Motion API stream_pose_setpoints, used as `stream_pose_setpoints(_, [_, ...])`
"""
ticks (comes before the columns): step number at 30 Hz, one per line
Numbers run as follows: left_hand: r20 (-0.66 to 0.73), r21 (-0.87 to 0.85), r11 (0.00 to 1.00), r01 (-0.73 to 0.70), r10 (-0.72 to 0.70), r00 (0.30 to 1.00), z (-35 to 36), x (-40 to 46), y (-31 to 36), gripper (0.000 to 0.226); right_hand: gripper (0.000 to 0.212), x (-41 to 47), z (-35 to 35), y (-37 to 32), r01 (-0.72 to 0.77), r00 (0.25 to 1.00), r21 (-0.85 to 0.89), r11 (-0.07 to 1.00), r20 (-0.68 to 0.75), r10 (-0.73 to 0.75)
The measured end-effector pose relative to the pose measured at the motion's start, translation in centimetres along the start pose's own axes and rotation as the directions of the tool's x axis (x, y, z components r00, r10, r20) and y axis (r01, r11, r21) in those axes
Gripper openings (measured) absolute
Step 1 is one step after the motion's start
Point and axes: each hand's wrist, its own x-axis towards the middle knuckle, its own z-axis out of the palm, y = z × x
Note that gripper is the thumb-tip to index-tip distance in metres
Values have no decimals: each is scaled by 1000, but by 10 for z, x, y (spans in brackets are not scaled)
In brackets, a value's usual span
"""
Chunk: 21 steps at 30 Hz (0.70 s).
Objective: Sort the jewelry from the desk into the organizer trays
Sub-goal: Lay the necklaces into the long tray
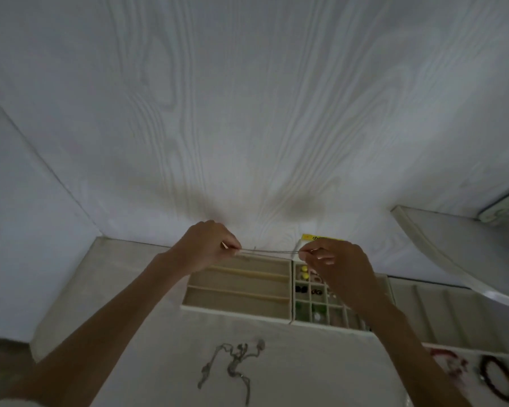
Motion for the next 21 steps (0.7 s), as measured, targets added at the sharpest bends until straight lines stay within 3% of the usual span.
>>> stream_pose_setpoints(3, [-11,-24,1000,-11,11,1000,13,13,-9,16,24,3,12,13,-53,995,-10,999,-88,51])
stream_pose_setpoints(6, [-95,8,1000,-15,16,995,33,17,-14,15,10,4,24,26,-91,982,29,995,-162,94])
stream_pose_setpoints(10, [-236,61,995,74,-58,970,62,18,-26,14,7,4,48,43,-113,978,28,993,-176,116])
stream_pose_setpoints(15, [-370,110,989,94,-47,928,72,11,-43,2,4,8,66,52,-159,966,32,987,-204,162])
stream_pose_setpoints(21, [-335,97,984,152,-111,936,72,5,-59,5,8,14,89,58,-189,959,-28,982,-220,178])
